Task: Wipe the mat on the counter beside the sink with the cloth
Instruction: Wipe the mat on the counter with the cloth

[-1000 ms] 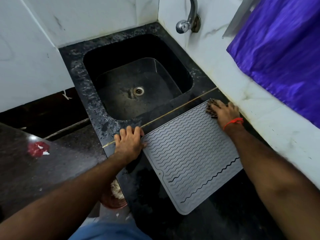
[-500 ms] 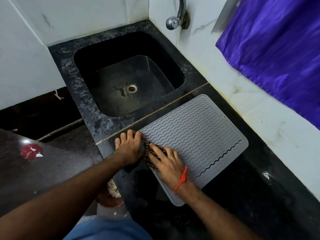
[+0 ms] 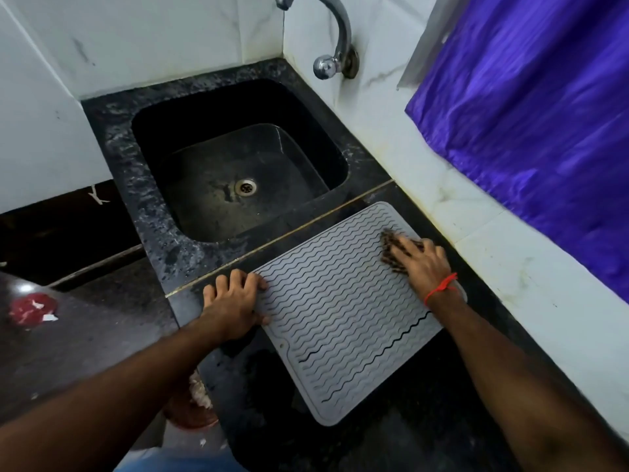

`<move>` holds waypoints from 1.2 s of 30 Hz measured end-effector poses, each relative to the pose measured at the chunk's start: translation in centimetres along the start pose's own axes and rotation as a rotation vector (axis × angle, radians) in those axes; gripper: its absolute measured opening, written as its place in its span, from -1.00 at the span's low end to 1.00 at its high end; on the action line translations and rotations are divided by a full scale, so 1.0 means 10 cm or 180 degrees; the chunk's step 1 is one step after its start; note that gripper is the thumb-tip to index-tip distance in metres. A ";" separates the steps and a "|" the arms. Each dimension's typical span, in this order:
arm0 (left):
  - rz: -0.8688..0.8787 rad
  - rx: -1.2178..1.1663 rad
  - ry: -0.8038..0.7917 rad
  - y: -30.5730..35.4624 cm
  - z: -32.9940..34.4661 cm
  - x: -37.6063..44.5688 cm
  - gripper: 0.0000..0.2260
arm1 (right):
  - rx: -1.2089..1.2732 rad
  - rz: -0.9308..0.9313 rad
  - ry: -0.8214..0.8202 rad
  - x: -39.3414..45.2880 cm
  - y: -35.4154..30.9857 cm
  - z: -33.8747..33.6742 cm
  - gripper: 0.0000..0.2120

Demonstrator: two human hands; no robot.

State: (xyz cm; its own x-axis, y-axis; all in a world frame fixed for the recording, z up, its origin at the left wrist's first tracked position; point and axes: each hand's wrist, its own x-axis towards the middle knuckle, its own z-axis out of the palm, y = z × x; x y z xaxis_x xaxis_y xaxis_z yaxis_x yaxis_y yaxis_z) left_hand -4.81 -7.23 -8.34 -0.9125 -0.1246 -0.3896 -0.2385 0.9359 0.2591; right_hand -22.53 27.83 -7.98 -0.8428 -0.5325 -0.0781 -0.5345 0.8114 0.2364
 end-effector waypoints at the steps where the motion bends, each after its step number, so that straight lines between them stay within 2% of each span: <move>1: -0.0004 -0.0008 -0.0008 0.00 0.00 0.00 -0.44 | 0.0017 0.0265 -0.0089 0.05 0.15 0.00 -0.55; 5: -0.0012 0.0018 -0.0010 0.02 -0.03 0.01 -0.43 | 0.0252 0.0839 -0.0474 0.25 0.30 -0.17 -0.55; 8: -0.0017 -0.0007 0.0007 0.03 -0.02 0.01 -0.43 | 0.0867 0.0837 -0.0157 0.19 -0.18 -0.38 -0.47; 10: -0.0015 -0.0016 0.0000 0.02 -0.02 0.01 -0.43 | 0.0968 0.0253 0.0164 0.05 -0.70 -0.47 -0.43; 12: -0.0021 0.0009 -0.0016 0.02 -0.03 0.02 -0.42 | 0.1050 -0.0604 0.0339 -0.12 -1.27 -0.52 -0.44; 14: -0.0043 0.0129 -0.0016 0.03 -0.03 0.02 -0.41 | 0.0897 -0.1439 0.0352 -0.23 -1.68 -0.48 -0.47; 16: -0.0059 0.0228 -0.0007 0.06 -0.03 0.00 -0.40 | 0.0645 -0.1799 0.0286 -0.25 -1.77 -0.36 -0.51; 18: -0.0029 0.0203 -0.0026 0.06 -0.04 0.00 -0.39 | 0.0594 -0.1715 0.0322 -0.17 -1.55 -0.25 -0.55; 21: 0.0000 0.0085 -0.0081 0.04 -0.04 0.00 -0.40 | 0.0303 -0.1306 0.0196 0.06 -0.90 -0.16 -0.49; 25: 0.0020 0.0038 -0.0025 0.04 -0.04 -0.01 -0.41 | -0.0154 0.0100 -0.0280 0.33 0.06 -0.12 -0.45; 27: 0.0000 0.0027 -0.0024 0.04 -0.05 -0.01 -0.42 | -0.0085 0.0877 -0.0509 0.36 0.37 -0.15 -0.54; 29: -0.0006 0.0025 -0.0064 0.04 -0.05 -0.01 -0.42 | 0.0246 0.1248 -0.0585 0.29 0.45 -0.18 -0.56; 31: 0.0025 0.0034 -0.0105 0.06 -0.08 0.01 -0.42 | 0.0643 0.1193 -0.0340 0.13 0.26 -0.21 -0.49; 32: 0.0025 0.0040 -0.0145 0.06 -0.09 0.01 -0.42 | 0.0811 0.0985 -0.0195 0.02 0.04 -0.23 -0.45; 34: 0.0091 0.0049 -0.0218 0.09 -0.16 0.05 -0.41 | 0.0964 0.0354 0.0076 -0.20 -0.49 -0.34 -0.34; 36: 0.0096 0.0089 -0.0333 0.06 -0.18 0.05 -0.35 | 0.1060 -0.0344 0.0229 -0.45 -1.15 -0.43 -0.31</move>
State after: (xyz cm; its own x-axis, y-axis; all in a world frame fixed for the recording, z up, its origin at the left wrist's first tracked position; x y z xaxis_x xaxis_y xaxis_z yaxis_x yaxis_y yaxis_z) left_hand -5.96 -7.33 -6.77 -0.8792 -0.0625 -0.4724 -0.2006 0.9478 0.2479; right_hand -12.26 19.86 -6.24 -0.7801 -0.6255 -0.0143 -0.6213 0.7773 -0.0989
